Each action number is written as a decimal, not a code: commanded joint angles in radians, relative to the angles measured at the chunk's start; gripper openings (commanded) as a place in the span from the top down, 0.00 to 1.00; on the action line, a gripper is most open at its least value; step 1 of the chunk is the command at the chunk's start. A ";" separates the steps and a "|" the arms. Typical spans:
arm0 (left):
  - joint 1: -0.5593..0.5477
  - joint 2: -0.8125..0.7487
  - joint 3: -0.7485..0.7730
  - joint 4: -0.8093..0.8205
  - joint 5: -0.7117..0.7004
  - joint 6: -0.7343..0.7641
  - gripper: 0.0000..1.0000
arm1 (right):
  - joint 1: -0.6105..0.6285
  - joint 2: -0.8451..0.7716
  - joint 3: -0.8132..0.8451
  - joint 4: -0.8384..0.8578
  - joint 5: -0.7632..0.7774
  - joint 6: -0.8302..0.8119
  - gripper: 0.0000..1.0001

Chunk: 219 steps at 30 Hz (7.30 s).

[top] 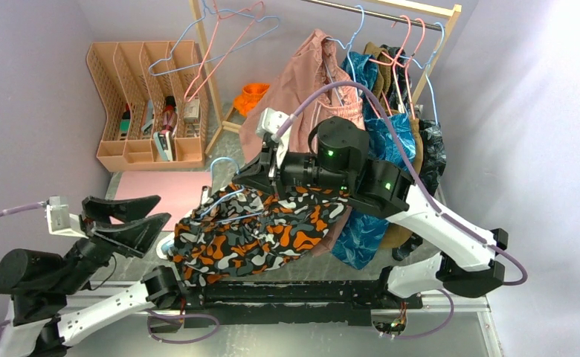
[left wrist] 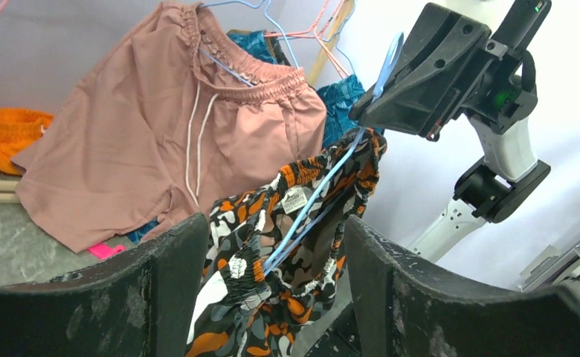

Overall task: Place the shorts on the hanger
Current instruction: Hang the shorts on the hanger.

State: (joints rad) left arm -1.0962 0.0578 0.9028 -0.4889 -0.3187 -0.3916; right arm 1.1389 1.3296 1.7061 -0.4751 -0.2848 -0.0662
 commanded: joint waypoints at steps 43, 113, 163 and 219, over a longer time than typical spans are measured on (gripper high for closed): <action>0.002 0.712 0.069 -0.205 -0.528 -0.629 0.30 | -0.036 -0.166 -0.283 0.253 0.618 0.399 1.00; 0.002 0.629 0.431 -0.054 0.083 0.243 0.18 | -0.037 -0.481 -0.490 0.360 0.324 0.212 1.00; 0.002 0.794 0.443 -0.013 0.218 0.453 0.93 | -0.036 -0.412 -0.367 0.164 0.237 0.201 0.43; 0.002 0.754 0.443 -0.283 -0.018 0.255 0.93 | -0.081 -0.045 -0.235 0.157 0.824 0.473 1.00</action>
State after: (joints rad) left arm -1.0966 0.8326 1.3575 -0.7586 -0.3687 -0.1097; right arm 1.0828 1.2850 1.4586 -0.2691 0.4896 0.3813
